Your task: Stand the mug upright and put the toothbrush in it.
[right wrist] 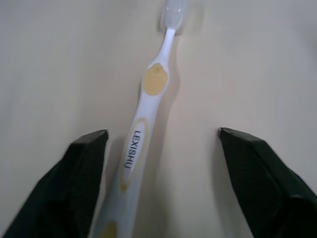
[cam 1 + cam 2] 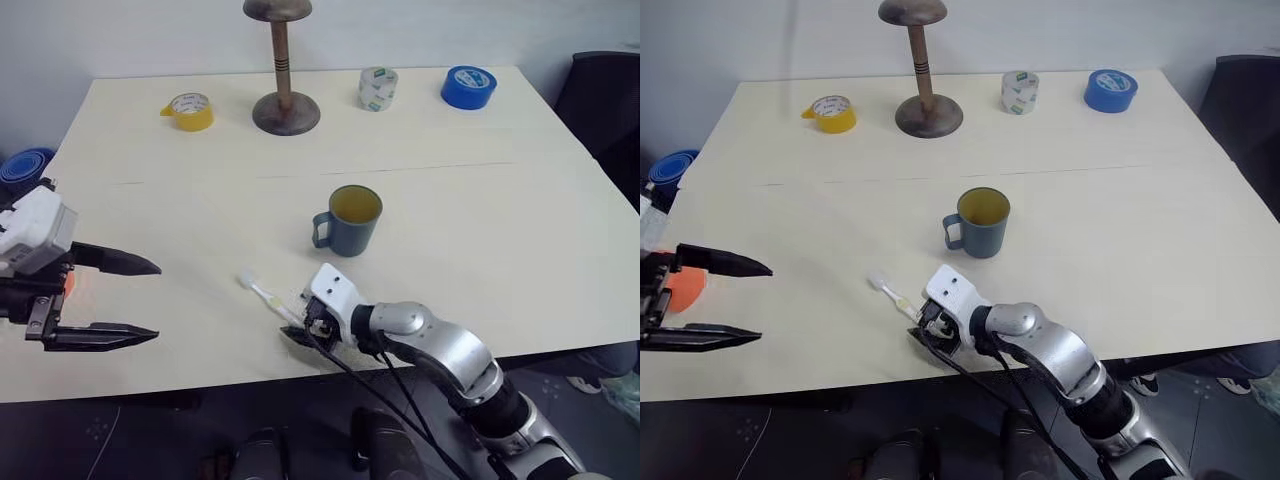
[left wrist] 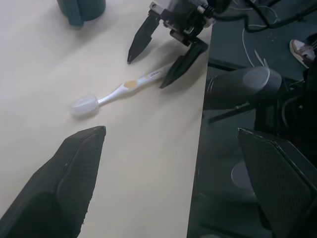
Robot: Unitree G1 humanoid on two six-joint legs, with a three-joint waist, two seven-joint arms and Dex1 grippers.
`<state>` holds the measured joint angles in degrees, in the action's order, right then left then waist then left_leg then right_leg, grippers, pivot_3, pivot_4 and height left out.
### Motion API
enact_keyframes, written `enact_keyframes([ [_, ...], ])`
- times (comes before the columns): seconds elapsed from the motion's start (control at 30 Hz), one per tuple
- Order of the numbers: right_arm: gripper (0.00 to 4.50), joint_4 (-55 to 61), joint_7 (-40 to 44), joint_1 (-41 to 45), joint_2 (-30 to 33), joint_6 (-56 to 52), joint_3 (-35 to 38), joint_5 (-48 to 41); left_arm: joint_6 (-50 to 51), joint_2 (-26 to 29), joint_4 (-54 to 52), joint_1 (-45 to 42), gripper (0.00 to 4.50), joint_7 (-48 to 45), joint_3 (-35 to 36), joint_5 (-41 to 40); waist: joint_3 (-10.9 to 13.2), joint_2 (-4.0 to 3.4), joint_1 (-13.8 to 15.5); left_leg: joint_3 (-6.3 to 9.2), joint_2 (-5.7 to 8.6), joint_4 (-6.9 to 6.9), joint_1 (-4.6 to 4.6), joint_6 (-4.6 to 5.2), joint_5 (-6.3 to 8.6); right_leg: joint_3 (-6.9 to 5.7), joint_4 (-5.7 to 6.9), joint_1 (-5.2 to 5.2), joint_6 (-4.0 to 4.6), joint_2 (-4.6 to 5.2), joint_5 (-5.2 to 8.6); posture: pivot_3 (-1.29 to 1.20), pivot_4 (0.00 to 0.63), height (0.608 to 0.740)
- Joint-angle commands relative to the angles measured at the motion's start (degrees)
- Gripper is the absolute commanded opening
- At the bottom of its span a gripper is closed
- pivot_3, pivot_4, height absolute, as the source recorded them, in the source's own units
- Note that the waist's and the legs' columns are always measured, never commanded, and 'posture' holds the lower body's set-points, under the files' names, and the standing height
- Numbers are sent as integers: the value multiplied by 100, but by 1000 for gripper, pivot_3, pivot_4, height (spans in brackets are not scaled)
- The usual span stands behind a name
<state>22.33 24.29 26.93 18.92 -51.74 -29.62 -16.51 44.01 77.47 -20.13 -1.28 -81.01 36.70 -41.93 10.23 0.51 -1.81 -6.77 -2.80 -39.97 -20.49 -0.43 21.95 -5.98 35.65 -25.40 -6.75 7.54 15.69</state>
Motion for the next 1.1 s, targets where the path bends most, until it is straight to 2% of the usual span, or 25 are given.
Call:
enact_keyframes([
  [0.03, 2437, -346, -6, -62, -111, 169, -252, 302, -30, 31, 4, -154, 4500, -31, -47, -46, -1, 2, -6, -1, 0, 0, 2, 0, 0, 1, 2, 0, 0, 0, 0, 0, 150, 740],
  [0.07, 1985, -370, 17, -91, -127, 177, -270, 336, -40, 36, 21, -182, 4500, -38, -74, -38, -1, 1, -12, -3, 0, 0, 6, 0, 0, 2, 5, 1, 0, 0, 0, 0, 150, 740],
  [0.2, 793, -353, 112, -186, -163, 93, -244, 368, -42, 58, 73, -326, 4500, -26, -195, -66, -3, 4, -21, -2, -2, 1, 9, -2, 1, 3, 13, 1, 0, -1, 0, 0, 150, 740],
  [0.3, 793, -344, 166, -231, -124, 57, -214, 384, -47, 50, 105, -402, 4500, -43, -270, -43, -3, 4, -17, -3, -3, 1, 10, -2, 1, 3, 13, 1, 0, -1, 0, 0, 150, 740],
  [0.4, 351, -280, 263, -310, -73, 66, -178, 354, -81, 30, 131, -443, 4500, -51, -338, -30, -4, 6, -9, -2, -3, 1, 10, -2, 1, 3, 14, 1, 0, -1, 0, 0, 150, 740],
  [0.53, 352, -79, 475, -395, -16, 285, 93, 226, -40, -43, 135, -649, 4500, 40, -520, -158, -5, 8, 2, -2, -2, 1, 9, -2, 1, 3, 14, 1, 0, -1, 0, 0, 150, 740],
  [0.67, 352, 531, 866, -598, -256, 303, 1486, -926, -33, -163, 241, -980, 4500, 198, -824, -228, -5, 9, 30, 2, -2, -1, 4, -2, 1, 2, 14, 1, 0, -1, 0, 0, 150, 740],
  [0.83, 352, 868, 726, -471, -354, 188, 2595, -1714, -84, -242, 372, -1254, 4500, 213, -1079, -236, -5, 9, 14, 1, -2, -4, 5, -2, 2, 2, 14, 0, 0, -2, 0, 0, 150, 740],
  [0.93, 352, 720, 384, -7, -559, 518, 3203, -1863, 99, -342, 495, -1672, 4500, 361, -1237, -457, -4, 7, 10, 1, -3, 0, 7, -2, 2, 2, 17, 0, -1, -2, 0, 0, 150, 740],
  [1.1, 352, -185, -301, 982, -1173, 1342, 3451, -1459, 125, -546, 593, -2098, 4500, 578, -1517, -473, -4, 7, -6, -1, -2, -1, 10, -4, 1, 3, 25, -2, -1, -2, -1, 0, 150, 740],
])
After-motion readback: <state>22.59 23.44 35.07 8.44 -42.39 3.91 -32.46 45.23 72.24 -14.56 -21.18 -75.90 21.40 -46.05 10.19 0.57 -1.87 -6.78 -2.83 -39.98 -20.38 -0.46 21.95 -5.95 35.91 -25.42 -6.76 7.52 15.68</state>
